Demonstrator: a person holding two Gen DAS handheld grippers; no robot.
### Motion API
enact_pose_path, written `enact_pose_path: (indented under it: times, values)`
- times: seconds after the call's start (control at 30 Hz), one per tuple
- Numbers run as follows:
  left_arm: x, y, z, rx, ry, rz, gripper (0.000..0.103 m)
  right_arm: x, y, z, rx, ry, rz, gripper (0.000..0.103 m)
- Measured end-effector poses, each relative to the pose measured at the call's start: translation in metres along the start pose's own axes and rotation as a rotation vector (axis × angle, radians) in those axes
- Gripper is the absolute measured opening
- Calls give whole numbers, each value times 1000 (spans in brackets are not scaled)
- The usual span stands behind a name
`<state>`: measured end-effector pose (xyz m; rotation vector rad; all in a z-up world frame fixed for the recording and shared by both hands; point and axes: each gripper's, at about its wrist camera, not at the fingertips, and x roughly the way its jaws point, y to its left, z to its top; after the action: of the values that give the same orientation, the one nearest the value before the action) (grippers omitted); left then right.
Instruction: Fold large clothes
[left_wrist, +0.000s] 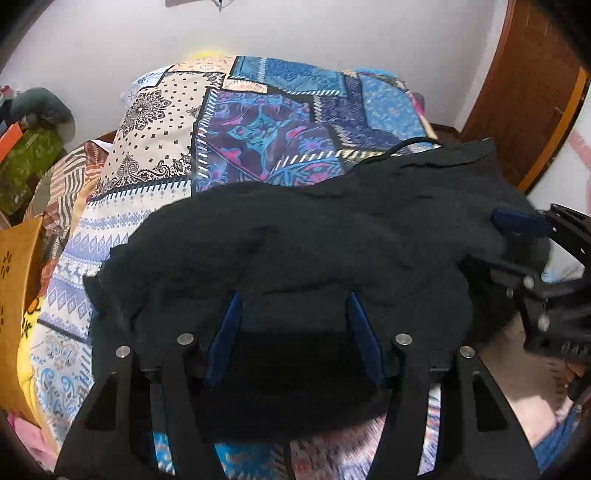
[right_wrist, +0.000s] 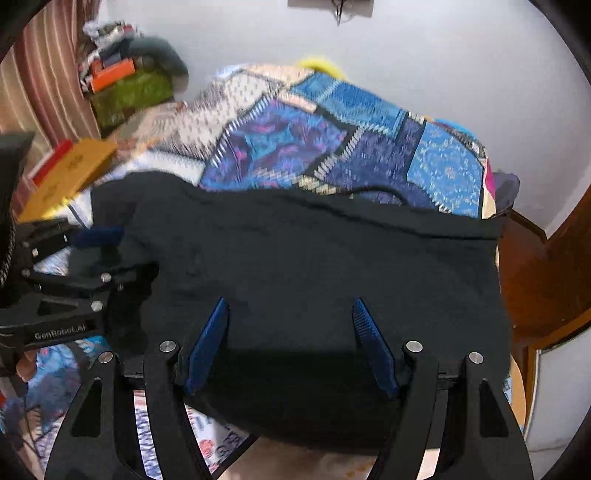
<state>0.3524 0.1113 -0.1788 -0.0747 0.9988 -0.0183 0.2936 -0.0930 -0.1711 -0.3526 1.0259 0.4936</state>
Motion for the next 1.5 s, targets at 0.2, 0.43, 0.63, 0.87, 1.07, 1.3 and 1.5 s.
enact_pose_path:
  times: [0.2,0.43,0.63,0.87,1.07,1.3,1.5]
  values:
    - [24,0,2,16,-23,13,83,9,-2,-6,-14,-9,7,72]
    - [29,21,-13,-112,-13,-52,92,4,4,-14,-65,-3,-34,74]
    - [10,38,-38,-174,-13,-54,92,-6,-4,-21,-29,15,-58,75]
    - [-12,70,-65,-289,-5,25,92,-23,0,-26,-30,12,-127,75]
    - [-35,105,-87,-452,-28,44,91,-47,12,-26,-68,-36,-143,75]
    - [-61,133,-116,-671,-75,-35,91,-64,28,-20,-74,-96,-128,75]
    - [-44,138,-137,-801,-35,-198,91,-50,43,-10,-66,-96,-90,75]
